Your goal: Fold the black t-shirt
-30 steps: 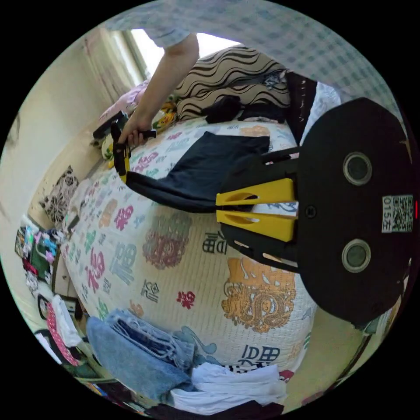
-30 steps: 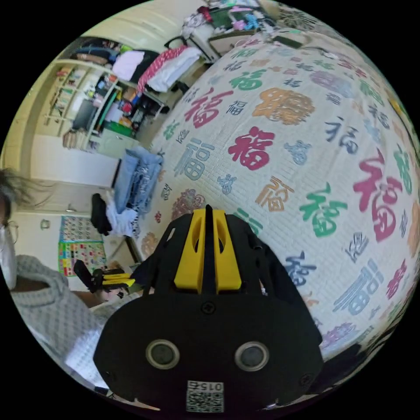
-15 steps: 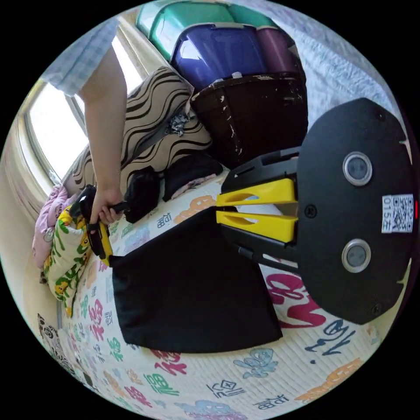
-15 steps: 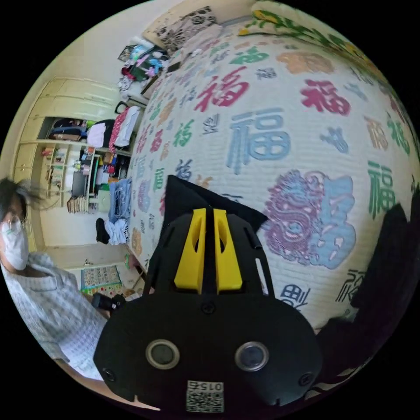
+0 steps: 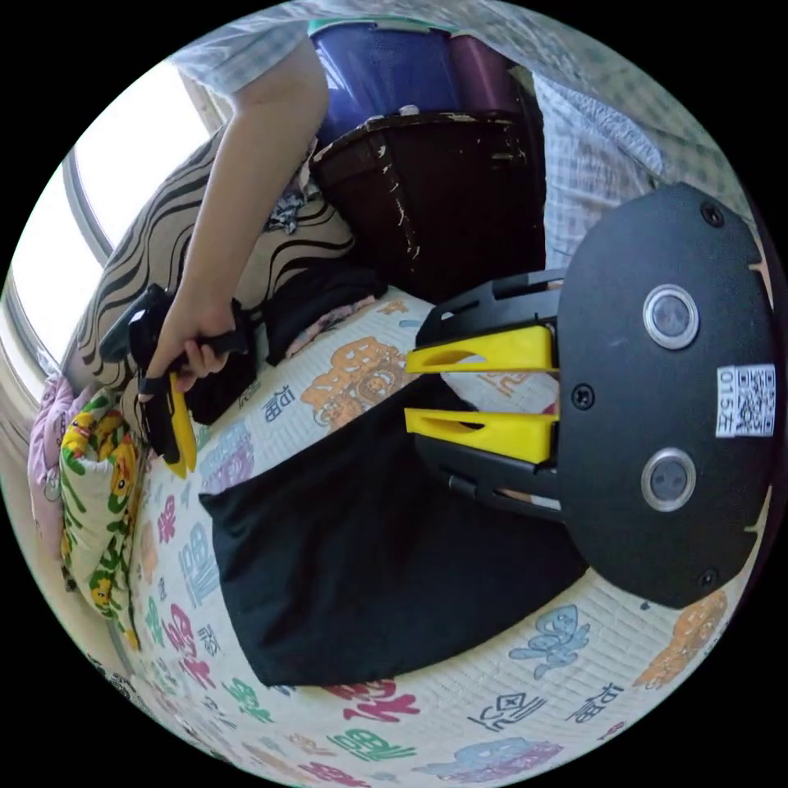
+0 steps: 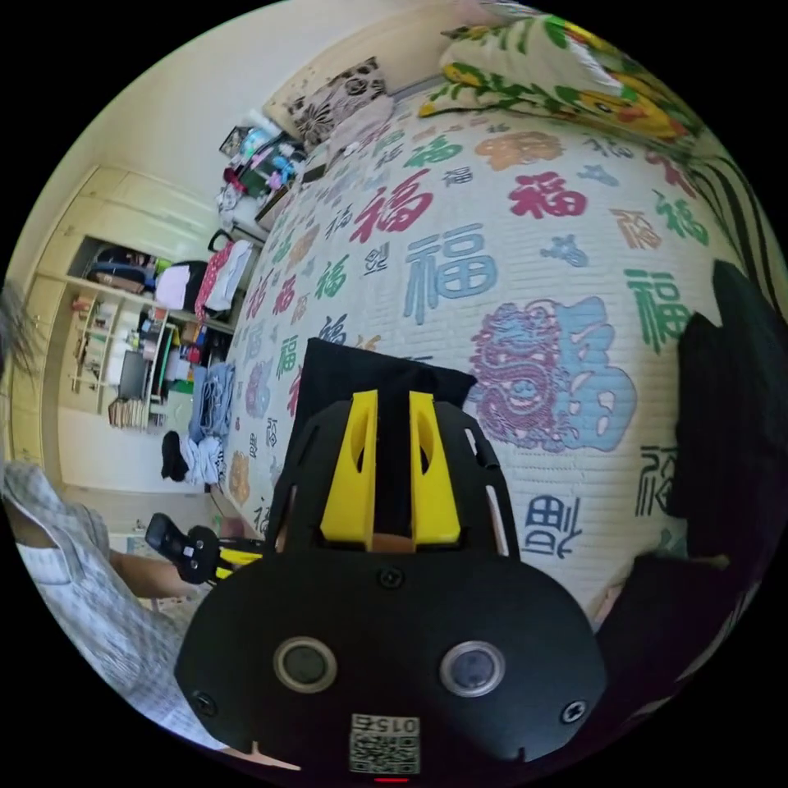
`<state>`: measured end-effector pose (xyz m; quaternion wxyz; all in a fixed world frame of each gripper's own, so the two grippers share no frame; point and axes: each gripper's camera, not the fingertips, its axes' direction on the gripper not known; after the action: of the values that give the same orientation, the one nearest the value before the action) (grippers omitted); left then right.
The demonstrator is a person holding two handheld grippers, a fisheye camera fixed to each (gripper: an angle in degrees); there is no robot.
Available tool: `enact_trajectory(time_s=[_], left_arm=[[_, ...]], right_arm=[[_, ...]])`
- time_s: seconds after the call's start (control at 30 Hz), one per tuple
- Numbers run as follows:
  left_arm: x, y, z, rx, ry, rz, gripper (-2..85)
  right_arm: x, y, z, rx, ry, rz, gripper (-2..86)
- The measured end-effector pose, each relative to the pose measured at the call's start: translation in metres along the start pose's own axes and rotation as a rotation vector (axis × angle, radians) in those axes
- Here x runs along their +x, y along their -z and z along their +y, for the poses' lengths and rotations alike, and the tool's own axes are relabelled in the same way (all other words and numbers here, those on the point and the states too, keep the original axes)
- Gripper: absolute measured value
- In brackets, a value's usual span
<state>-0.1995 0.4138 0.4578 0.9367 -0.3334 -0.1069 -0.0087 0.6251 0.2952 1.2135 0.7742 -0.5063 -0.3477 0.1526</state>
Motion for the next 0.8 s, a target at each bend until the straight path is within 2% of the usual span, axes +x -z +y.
enact_trajectory(time_s=[0.1,0.17,0.2,0.23,0.3,0.43,0.53,0.6,0.67,0.8], left_arm=[[-0.019,-0.025,-0.014,-0.095,0.036,-0.047,6.7],[-0.017,-0.052,-0.02,-0.181,-0.011,-0.071,6.3],[-0.015,-0.059,-0.02,-0.205,-0.034,-0.086,6.3],[-0.011,-0.073,-0.02,-0.257,-0.057,-0.111,6.5],[-0.01,-0.082,-0.018,-0.233,-0.035,-0.141,6.6],[-0.027,-0.075,-0.041,-0.288,-0.025,-0.045,6.6],[-0.058,-0.031,-0.063,-0.134,0.015,-0.043,7.9],[-0.091,0.002,-0.075,-0.01,0.103,-0.089,9.4],[-0.146,0.034,-0.087,0.119,0.243,-0.133,10.4],[-0.222,0.05,-0.095,0.205,0.414,-0.174,9.9]], right_arm=[[0.018,-0.027,-0.004,-0.041,-0.005,-0.042,3.9],[0.046,-0.047,-0.001,-0.103,-0.069,0.147,0.2],[0.053,-0.05,0.001,-0.114,-0.071,0.175,0.0],[0.067,-0.053,0.007,-0.109,-0.087,0.138,-0.3],[0.085,-0.048,0.017,-0.062,-0.177,0.066,-0.4],[0.104,-0.032,0.045,0.01,-0.196,0.02,0.6],[0.125,-0.028,0.064,0.03,-0.223,-0.011,5.3],[0.14,-0.032,0.071,0.025,-0.238,-0.028,8.3],[0.16,-0.045,0.075,0.001,-0.256,-0.133,11.2],[0.184,-0.068,0.081,-0.021,-0.288,-0.187,11.8]])
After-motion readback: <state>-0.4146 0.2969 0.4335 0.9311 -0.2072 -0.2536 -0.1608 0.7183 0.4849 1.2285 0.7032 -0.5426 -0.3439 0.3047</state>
